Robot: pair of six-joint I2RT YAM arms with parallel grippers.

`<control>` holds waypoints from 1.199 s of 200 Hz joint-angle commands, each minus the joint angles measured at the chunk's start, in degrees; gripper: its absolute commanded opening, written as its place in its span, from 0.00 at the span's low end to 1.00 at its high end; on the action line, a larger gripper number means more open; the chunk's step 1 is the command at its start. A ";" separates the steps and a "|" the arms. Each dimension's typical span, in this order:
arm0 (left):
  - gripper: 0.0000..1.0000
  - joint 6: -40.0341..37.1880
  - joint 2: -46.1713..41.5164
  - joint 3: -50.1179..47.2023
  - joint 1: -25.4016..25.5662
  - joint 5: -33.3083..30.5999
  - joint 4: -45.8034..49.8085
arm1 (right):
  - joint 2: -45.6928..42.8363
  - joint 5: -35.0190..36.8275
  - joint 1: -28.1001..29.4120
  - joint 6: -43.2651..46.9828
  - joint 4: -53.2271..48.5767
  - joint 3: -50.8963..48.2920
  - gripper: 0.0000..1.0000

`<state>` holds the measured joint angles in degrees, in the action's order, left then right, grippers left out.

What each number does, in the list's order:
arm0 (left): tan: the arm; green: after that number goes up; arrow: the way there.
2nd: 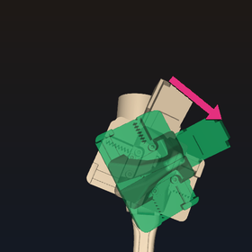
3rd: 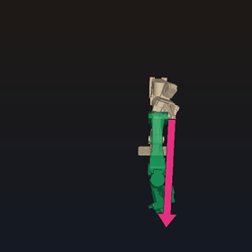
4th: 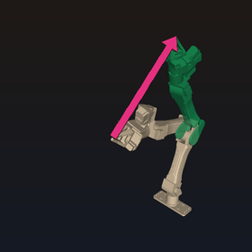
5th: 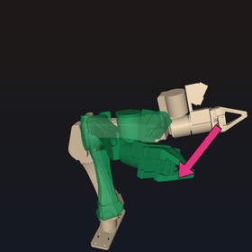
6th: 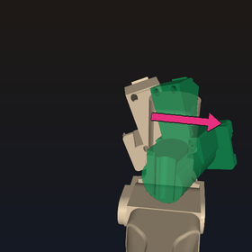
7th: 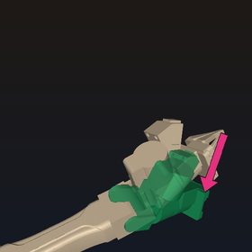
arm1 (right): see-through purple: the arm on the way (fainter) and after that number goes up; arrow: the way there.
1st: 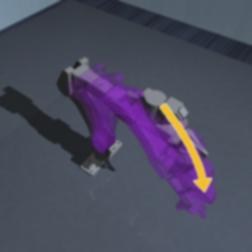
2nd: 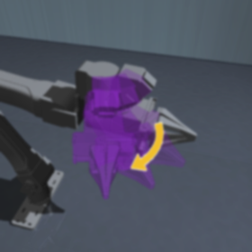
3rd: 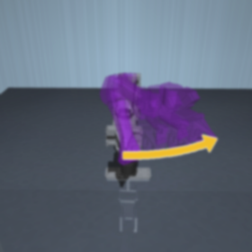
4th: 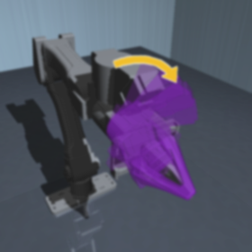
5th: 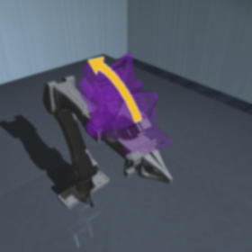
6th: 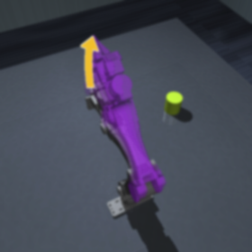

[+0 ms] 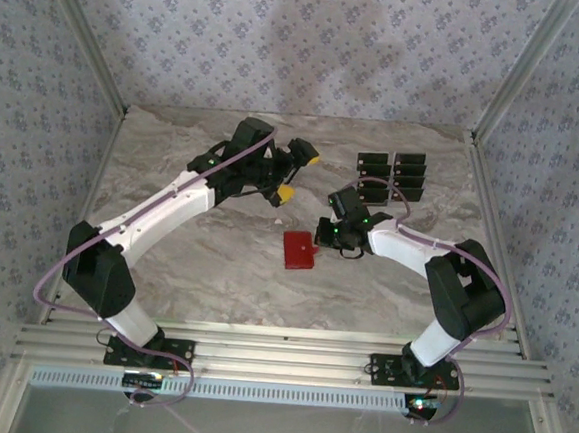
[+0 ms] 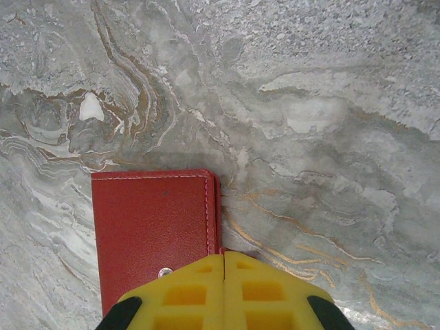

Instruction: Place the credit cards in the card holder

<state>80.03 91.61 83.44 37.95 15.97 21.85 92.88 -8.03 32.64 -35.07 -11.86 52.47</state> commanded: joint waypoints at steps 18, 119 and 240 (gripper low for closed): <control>1.00 -3.49 -2.21 -1.58 -0.85 -12.51 11.71 | -2.03 -0.84 0.05 -0.13 0.08 -1.63 0.00; 0.96 -24.30 3.08 -17.90 -4.80 -7.66 -0.27 | -4.96 -2.82 1.96 -0.35 1.98 0.68 0.00; 0.93 -25.80 6.29 -18.99 -2.29 -4.34 -5.35 | -8.76 -0.36 6.25 -0.27 -1.24 5.28 0.00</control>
<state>55.46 97.30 64.66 35.07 10.59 18.50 85.49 -9.65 38.28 -35.09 -11.25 56.01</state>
